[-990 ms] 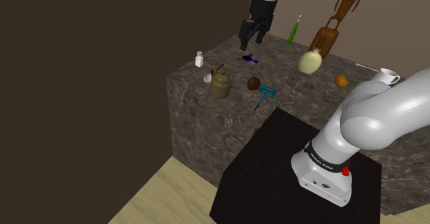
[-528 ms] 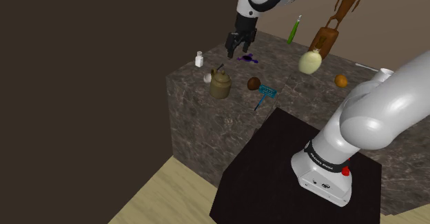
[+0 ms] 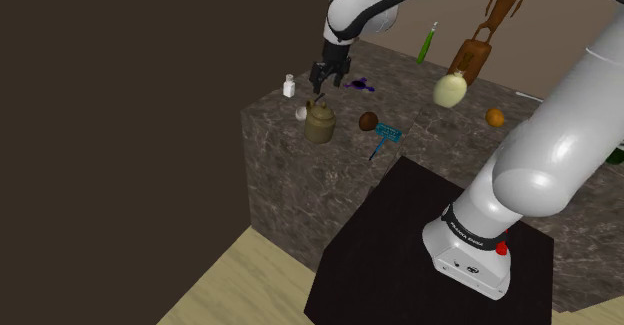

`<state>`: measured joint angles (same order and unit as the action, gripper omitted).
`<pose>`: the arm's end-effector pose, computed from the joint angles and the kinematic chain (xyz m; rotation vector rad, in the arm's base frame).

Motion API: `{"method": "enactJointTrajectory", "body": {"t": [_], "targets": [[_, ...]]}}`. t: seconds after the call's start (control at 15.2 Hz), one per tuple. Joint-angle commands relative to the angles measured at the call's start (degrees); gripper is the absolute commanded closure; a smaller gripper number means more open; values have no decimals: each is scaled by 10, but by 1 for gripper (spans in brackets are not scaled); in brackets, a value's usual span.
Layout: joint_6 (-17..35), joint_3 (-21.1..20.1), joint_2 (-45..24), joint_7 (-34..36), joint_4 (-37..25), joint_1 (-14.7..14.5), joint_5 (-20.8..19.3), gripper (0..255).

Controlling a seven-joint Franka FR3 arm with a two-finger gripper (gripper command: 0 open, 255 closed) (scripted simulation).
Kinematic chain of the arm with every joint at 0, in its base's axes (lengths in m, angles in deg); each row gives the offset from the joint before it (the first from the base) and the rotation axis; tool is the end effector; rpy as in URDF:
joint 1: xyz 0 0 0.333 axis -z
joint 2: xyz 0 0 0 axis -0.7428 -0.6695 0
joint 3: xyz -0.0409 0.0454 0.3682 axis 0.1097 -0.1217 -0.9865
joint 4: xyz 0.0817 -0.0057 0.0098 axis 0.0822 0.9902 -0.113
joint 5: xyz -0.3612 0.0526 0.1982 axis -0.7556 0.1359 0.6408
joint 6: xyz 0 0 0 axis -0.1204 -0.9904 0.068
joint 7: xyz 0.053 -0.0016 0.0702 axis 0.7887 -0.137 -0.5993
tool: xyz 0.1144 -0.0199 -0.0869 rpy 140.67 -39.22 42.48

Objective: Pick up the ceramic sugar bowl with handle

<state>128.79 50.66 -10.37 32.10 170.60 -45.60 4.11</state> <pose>0.5471 -0.0900 0.3760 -3.1281 0.2470 -0.0906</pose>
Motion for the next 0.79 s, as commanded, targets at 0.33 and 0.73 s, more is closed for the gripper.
{"method": "enactJointTrajectory", "body": {"t": [0.33, 0.73], "targets": [[51, 0, -156, -38, -101, 17, 48, 0], [85, -4, -199, -47, -108, 22, 59, 0]]}}
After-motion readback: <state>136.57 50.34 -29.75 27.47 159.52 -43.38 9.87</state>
